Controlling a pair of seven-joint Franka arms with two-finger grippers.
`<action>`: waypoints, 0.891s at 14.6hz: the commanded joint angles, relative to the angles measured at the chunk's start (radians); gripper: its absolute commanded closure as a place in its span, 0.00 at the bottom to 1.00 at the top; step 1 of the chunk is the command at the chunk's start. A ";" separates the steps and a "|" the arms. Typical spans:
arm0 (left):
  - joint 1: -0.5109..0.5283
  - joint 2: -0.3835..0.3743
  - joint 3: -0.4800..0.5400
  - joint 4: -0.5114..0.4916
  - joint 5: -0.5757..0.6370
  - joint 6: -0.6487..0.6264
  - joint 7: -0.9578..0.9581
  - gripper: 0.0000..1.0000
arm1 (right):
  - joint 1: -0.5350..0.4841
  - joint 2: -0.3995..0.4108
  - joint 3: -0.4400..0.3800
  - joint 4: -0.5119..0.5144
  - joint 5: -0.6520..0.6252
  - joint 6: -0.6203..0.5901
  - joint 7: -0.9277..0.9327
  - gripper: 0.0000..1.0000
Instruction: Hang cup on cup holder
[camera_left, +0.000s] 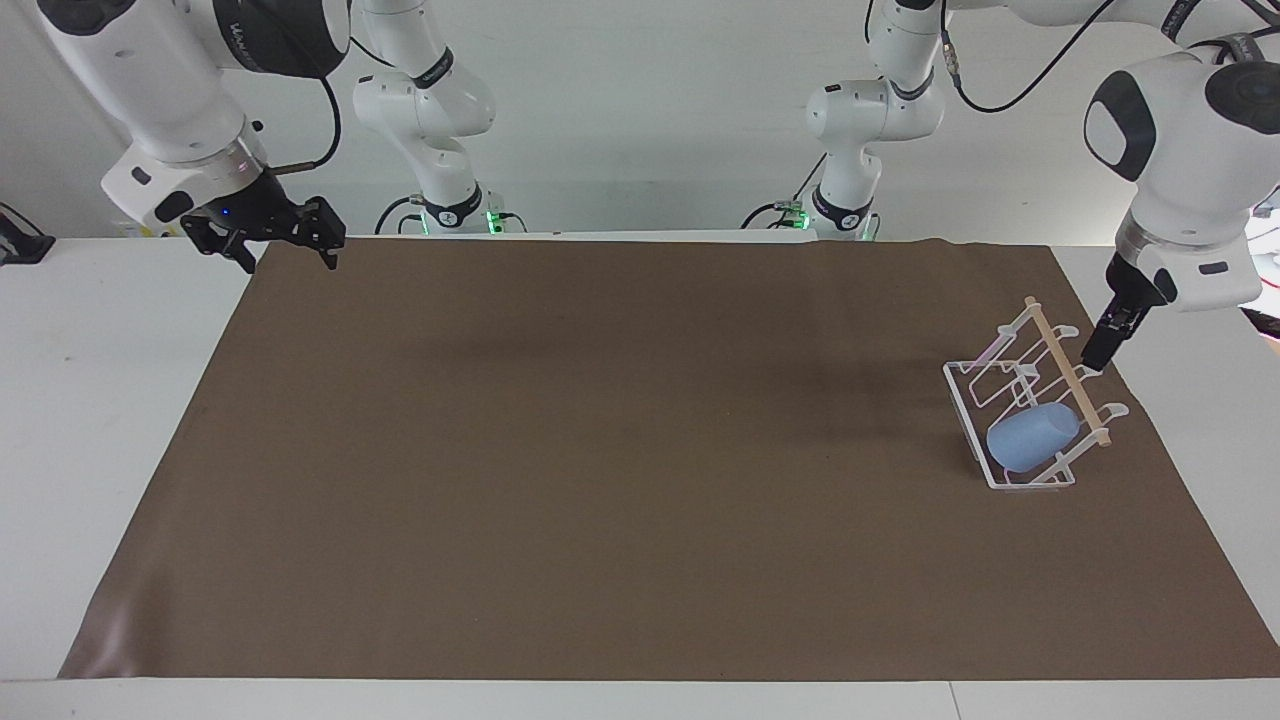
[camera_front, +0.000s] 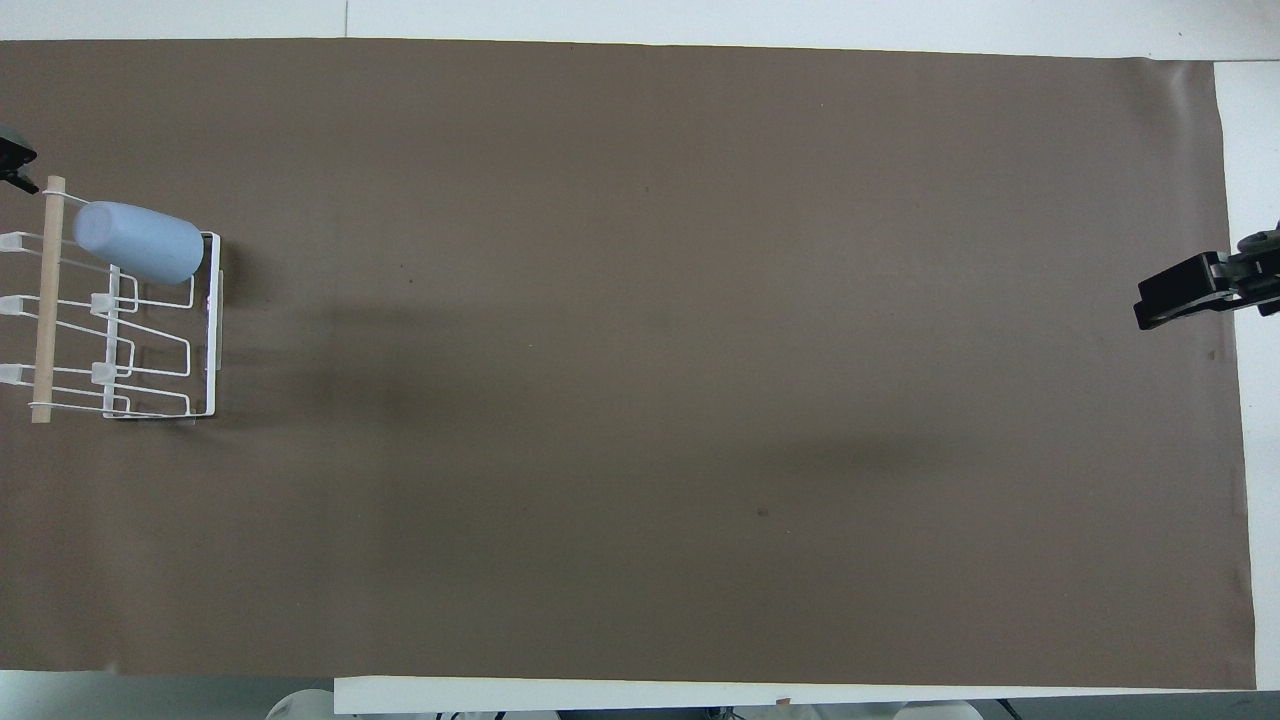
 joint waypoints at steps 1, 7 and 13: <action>0.003 -0.025 -0.001 0.015 -0.124 -0.093 0.201 0.00 | 0.012 -0.026 -0.006 -0.028 0.015 0.002 0.034 0.00; -0.011 -0.024 -0.021 0.061 -0.211 -0.290 0.489 0.00 | 0.012 -0.025 -0.007 -0.030 0.017 0.002 0.024 0.00; -0.018 -0.029 -0.021 0.061 -0.200 -0.278 0.506 0.00 | 0.014 -0.026 -0.004 -0.031 0.017 0.002 0.024 0.00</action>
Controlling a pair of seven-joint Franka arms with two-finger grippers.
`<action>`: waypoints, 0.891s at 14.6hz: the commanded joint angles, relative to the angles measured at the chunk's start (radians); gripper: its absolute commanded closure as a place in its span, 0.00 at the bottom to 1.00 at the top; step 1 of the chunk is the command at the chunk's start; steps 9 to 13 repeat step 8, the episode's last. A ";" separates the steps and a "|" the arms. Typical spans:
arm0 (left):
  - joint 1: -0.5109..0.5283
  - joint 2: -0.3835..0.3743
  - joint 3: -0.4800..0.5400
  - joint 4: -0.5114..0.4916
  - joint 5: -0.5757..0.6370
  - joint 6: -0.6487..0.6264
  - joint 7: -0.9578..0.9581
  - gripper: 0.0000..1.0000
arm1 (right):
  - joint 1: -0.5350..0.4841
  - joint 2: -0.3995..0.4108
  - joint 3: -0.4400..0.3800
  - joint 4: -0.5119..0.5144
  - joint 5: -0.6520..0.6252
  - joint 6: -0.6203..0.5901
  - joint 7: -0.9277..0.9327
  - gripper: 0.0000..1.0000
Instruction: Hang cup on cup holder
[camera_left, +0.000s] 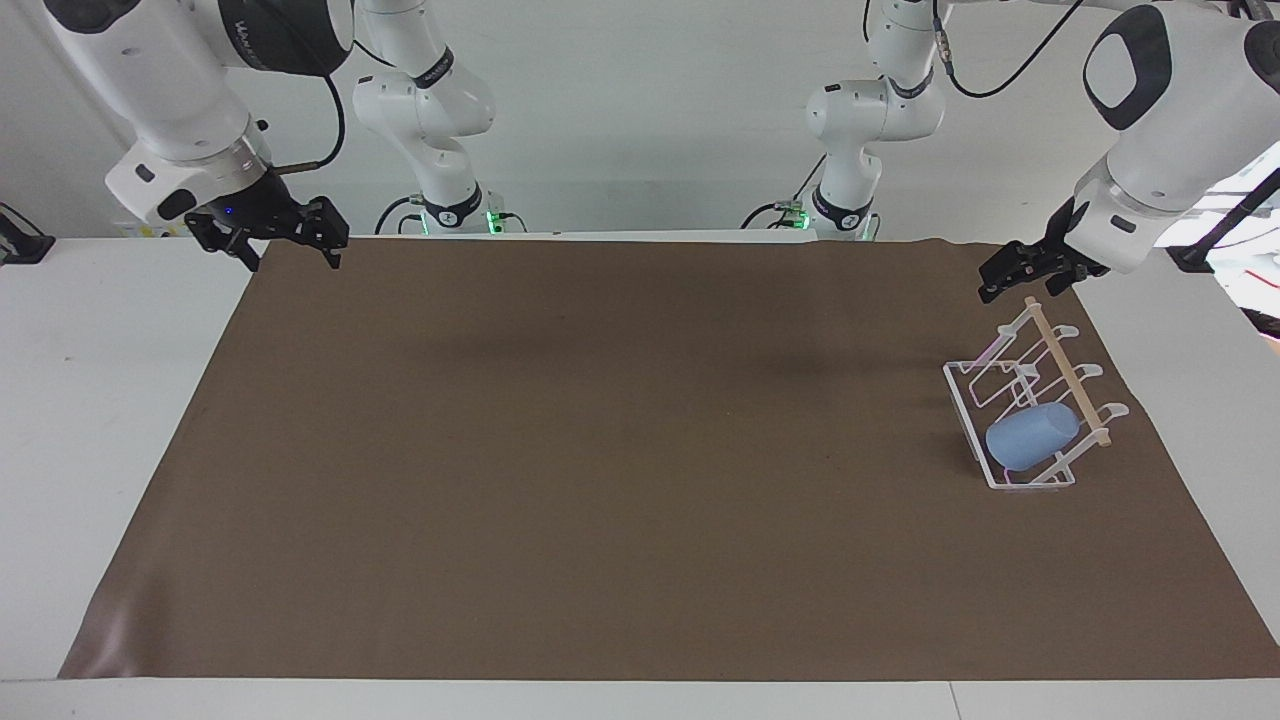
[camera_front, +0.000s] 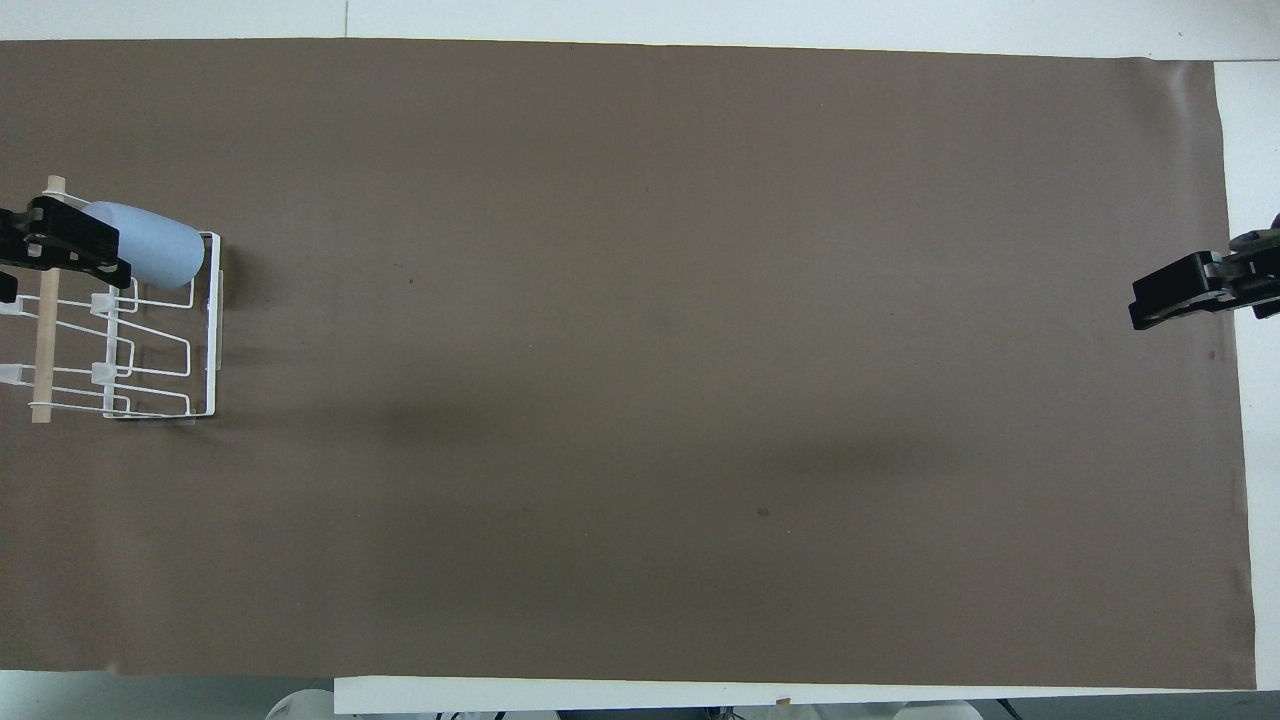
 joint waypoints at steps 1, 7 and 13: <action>-0.005 -0.005 0.008 0.014 -0.003 -0.016 0.022 0.00 | 0.000 -0.024 -0.001 -0.028 0.017 0.004 0.008 0.00; -0.006 -0.014 0.006 0.014 -0.006 -0.016 0.022 0.00 | -0.002 -0.024 -0.001 -0.028 0.017 0.004 0.008 0.00; -0.006 -0.014 0.005 0.012 -0.006 -0.018 0.022 0.00 | -0.002 -0.024 -0.001 -0.028 0.017 0.004 0.008 0.00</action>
